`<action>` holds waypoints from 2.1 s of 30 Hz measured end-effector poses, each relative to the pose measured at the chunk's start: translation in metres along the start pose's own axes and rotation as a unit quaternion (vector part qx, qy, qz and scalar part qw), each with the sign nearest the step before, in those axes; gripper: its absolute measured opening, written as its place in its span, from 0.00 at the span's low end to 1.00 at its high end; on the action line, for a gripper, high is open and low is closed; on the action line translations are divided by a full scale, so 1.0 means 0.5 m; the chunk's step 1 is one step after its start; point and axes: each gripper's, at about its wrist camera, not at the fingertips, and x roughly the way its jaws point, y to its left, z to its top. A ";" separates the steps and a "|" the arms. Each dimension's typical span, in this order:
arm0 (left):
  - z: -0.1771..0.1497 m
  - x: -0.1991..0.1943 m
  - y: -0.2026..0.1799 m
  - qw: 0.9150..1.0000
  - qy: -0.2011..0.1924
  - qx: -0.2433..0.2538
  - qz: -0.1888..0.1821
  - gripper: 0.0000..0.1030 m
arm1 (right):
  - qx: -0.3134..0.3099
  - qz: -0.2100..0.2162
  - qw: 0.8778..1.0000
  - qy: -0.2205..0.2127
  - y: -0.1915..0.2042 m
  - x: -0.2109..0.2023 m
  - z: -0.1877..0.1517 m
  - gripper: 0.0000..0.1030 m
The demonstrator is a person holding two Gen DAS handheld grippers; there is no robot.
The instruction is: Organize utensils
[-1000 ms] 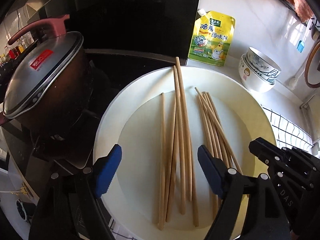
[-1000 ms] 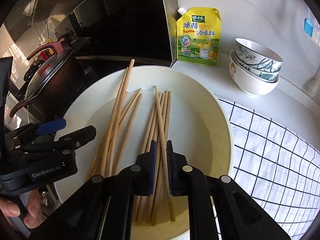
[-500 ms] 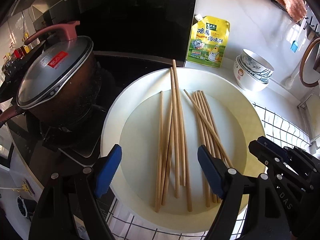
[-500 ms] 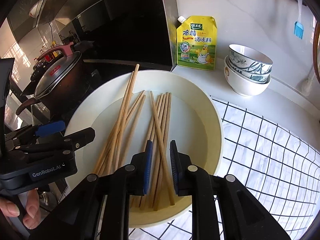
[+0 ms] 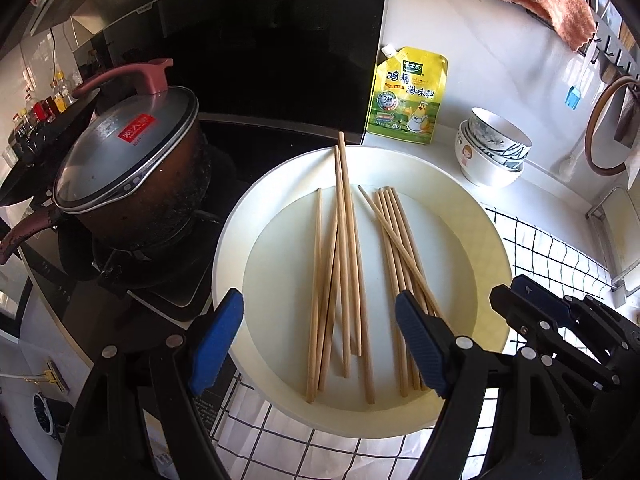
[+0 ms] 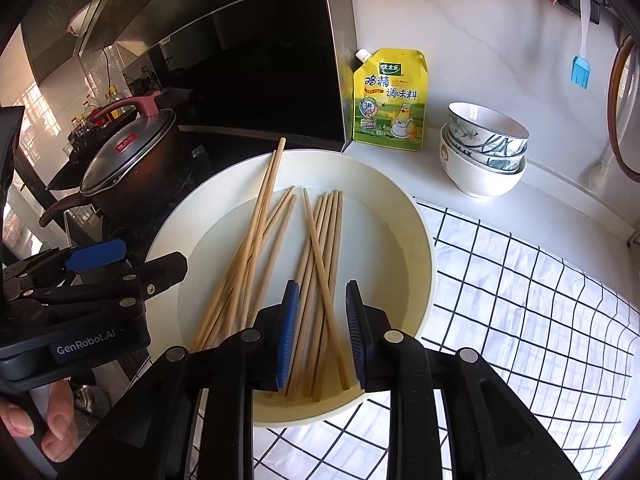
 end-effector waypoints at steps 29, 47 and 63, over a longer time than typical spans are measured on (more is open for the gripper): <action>-0.014 -0.038 0.025 1.000 -0.008 -0.013 0.007 0.87 | -0.010 -0.024 0.999 -0.023 0.028 -0.048 -0.013 0.51; -0.016 -0.053 0.032 1.000 -0.013 -0.011 0.013 0.93 | -0.011 -0.030 0.999 -0.023 0.026 -0.057 -0.017 0.57; -0.022 -0.052 0.027 1.000 -0.005 -0.007 0.015 0.93 | -0.010 -0.032 0.999 -0.025 0.025 -0.063 -0.024 0.57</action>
